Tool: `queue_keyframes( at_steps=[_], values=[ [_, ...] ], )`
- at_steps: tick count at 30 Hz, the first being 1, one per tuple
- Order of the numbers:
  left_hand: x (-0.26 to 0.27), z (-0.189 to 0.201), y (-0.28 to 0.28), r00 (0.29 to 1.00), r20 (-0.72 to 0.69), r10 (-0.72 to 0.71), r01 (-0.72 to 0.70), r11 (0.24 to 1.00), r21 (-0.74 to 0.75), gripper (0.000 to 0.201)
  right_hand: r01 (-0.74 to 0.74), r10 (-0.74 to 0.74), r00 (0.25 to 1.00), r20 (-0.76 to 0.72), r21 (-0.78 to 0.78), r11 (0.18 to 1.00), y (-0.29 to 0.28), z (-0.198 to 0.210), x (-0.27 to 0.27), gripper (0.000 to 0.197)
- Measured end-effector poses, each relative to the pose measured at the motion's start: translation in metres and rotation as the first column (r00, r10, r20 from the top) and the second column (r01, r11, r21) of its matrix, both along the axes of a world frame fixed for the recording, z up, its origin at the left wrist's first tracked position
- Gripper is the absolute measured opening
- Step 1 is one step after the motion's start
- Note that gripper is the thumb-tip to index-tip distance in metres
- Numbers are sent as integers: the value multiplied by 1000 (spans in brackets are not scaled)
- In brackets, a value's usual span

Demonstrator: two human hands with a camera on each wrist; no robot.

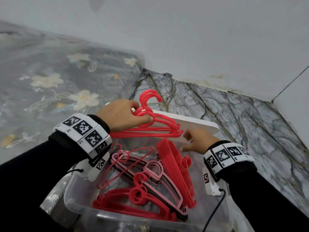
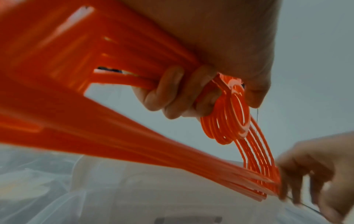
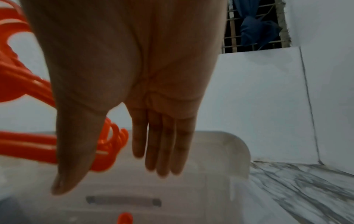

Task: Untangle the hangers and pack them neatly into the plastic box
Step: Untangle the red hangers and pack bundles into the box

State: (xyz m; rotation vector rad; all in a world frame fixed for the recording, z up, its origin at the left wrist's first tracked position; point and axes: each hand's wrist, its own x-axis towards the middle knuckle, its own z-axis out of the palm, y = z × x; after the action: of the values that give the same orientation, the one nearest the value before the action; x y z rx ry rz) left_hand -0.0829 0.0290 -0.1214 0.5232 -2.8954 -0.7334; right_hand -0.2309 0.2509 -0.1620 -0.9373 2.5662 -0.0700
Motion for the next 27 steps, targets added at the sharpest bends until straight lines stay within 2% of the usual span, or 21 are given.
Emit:
queue_keyframes(
  at_steps=[2, 5, 9, 13, 16, 22, 27],
  values=[
    [0, 2, 0, 1000, -3, 12, -12, 999, 33, 63, -46, 43, 999, 25, 148, 988, 1, -16, 2, 36],
    [-4, 3, 2, 1000, 9, 15, -15, 999, 48, 62, -189, 175, 982, 77, 248, 950, -11, -45, 17, 28],
    [-7, 4, 4, 1000, 24, 13, -14, 998, 59, 64, -309, 298, 950, 91, 155, 938, -38, -85, 35, 23],
    [-9, 3, 3, 1000, 26, 14, -16, 998, 62, 64, -419, 420, 908, 9, 82, 904, -71, -115, 44, 27],
    [-12, 0, 1, 1000, 21, 11, -12, 999, 49, 65, -427, 427, 904, -1, -24, 904, -93, -143, 48, 37],
    [-16, -9, -3, 998, 54, -15, 14, 1000, 23, 70, -371, 378, 925, -47, 113, 922, -133, -181, 51, 47],
    [-19, -14, -4, 998, 53, -18, 16, 999, 38, 73, -421, 436, 891, -124, 131, 898, -144, -198, 57, 39]
  ],
)
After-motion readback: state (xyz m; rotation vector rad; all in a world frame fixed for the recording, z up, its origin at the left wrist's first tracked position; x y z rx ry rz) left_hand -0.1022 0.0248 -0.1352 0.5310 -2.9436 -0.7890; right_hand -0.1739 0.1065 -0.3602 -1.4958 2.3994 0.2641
